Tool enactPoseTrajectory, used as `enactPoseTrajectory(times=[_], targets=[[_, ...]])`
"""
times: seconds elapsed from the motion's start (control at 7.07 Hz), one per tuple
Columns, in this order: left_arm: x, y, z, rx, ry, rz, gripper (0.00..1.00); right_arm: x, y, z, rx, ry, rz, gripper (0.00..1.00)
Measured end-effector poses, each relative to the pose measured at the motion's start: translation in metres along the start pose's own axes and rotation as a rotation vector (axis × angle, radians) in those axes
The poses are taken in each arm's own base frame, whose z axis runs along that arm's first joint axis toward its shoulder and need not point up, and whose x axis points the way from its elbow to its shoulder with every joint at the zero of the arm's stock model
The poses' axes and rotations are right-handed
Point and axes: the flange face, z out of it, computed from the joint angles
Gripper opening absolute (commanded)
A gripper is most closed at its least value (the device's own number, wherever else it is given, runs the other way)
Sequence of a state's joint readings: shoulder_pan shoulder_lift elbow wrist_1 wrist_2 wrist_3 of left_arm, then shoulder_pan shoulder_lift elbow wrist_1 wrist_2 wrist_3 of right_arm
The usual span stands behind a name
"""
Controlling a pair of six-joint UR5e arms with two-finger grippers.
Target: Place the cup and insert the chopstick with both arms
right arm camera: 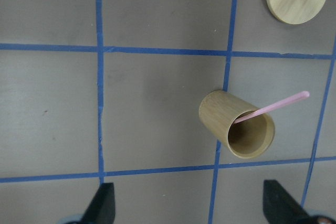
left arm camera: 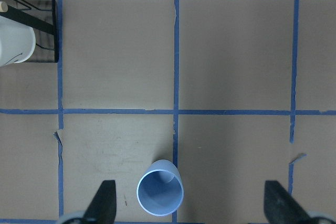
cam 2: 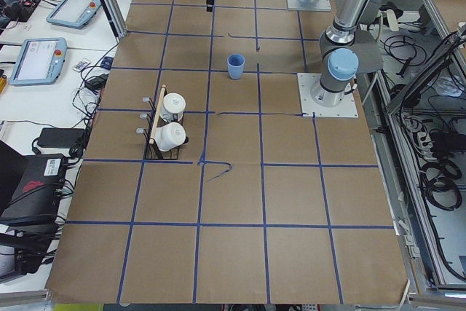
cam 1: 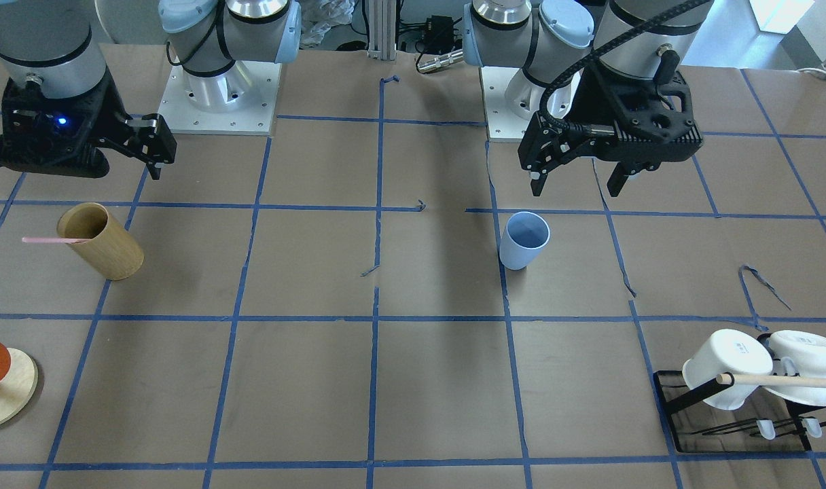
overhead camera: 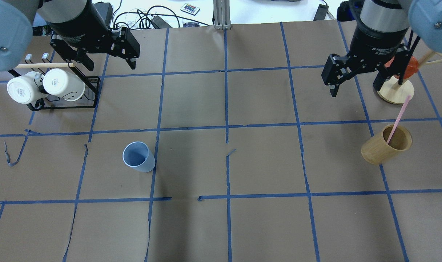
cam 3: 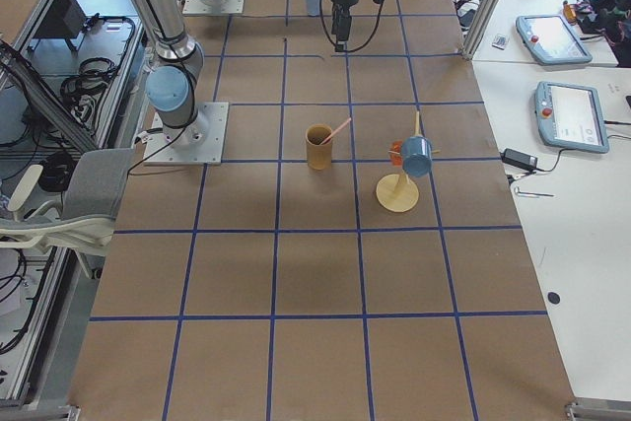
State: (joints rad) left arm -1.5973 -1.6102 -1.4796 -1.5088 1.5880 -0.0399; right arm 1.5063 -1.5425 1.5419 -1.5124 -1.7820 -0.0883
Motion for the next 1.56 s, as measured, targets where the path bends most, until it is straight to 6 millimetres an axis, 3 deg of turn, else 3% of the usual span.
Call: enactPoseTrajectory(times=[0.14, 0.28, 0.42, 0.71, 0.85, 1.13, 1.27, 1.41, 1.56], targets=[[0.001, 0.001, 0.000, 0.000, 0.000, 0.001, 1.00, 0.022, -0.005, 0.004, 0.015, 0.000, 0.043, 0.94], [0.001, 0.003, -0.001, -0.002, -0.001, 0.003, 1.00, 0.058, -0.009, 0.012, 0.020, -0.010, 0.109, 0.87], [-0.001, 0.005, 0.001, -0.012, -0.004, 0.005, 1.00, 0.089, -0.010, 0.025, 0.021, -0.023, 0.166, 1.00], [-0.009, 0.019, 0.028, -0.080, -0.015, 0.056, 1.00, 0.132, -0.008, 0.067, 0.022, -0.044, 0.243, 1.00], [-0.013, 0.028, 0.043, -0.096, -0.016, 0.067, 1.00, 0.143, -0.005, 0.093, 0.033, -0.063, 0.267, 1.00], [-0.020, 0.034, 0.057, -0.093, -0.010, 0.054, 1.00, 0.143, -0.001, 0.134, 0.102, -0.070, 0.255, 1.00], [-0.035, 0.037, 0.079, -0.123, -0.005, 0.036, 1.00, 0.139, 0.001, 0.151, 0.133, -0.063, 0.252, 0.98], [-0.060, 0.042, 0.115, -0.150, 0.007, 0.005, 1.00, 0.135, 0.003, 0.165, 0.167, -0.054, 0.255, 0.89], [-0.078, 0.050, 0.150, -0.165, 0.019, -0.018, 1.00, 0.132, 0.004, 0.176, 0.197, -0.044, 0.258, 0.73]])
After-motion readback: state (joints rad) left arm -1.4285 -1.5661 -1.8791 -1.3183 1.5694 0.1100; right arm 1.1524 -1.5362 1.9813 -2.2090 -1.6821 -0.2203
